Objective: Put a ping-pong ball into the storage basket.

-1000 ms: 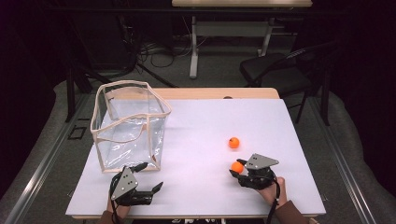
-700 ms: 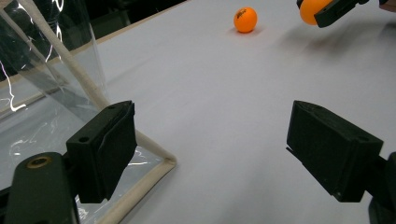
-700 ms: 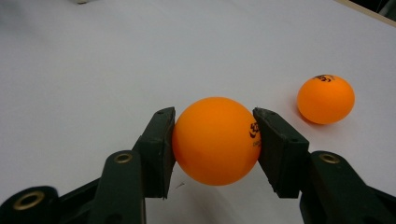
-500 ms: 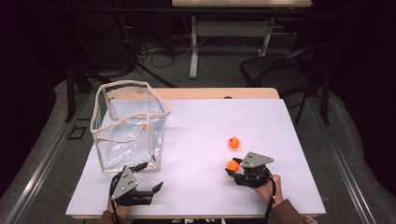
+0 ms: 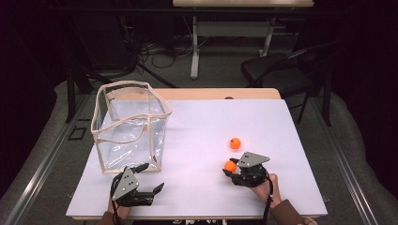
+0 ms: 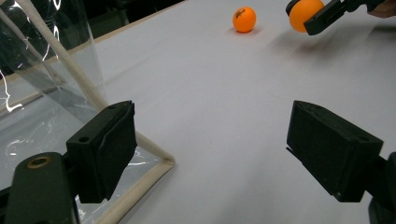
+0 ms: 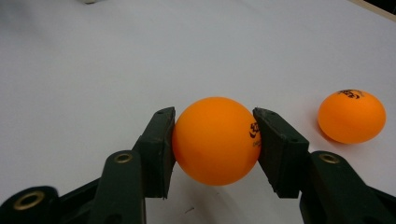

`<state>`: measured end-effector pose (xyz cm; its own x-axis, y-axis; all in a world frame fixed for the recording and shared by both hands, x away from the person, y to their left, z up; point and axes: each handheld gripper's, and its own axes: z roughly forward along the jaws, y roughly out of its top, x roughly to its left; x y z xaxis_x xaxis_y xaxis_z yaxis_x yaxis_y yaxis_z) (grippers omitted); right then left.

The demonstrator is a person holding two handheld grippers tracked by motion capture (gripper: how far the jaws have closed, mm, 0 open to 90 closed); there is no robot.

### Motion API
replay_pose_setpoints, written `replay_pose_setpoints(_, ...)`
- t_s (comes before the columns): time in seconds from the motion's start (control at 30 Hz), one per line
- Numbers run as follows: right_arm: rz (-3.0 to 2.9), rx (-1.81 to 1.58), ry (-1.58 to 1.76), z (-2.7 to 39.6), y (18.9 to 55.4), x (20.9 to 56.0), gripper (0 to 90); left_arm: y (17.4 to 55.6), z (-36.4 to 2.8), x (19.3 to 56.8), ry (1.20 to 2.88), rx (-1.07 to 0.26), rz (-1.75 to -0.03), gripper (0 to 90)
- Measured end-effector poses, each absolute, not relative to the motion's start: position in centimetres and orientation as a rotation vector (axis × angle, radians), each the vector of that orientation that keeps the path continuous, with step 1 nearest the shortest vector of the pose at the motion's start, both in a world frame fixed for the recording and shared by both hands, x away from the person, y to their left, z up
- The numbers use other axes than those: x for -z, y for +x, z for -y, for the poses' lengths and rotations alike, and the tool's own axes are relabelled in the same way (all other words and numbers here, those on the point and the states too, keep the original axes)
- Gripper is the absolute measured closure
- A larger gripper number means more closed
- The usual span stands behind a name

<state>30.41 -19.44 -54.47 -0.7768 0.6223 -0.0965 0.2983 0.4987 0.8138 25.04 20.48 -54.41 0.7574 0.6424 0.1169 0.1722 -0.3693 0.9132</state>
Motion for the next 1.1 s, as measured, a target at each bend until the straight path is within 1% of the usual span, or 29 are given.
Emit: replay_pose_setpoints(1.1,-2.374,-1.216,0.701,17.4,31.5,54.0,50.3,25.0,-20.5,54.4,1.921,-0.573,-0.618,15.9)
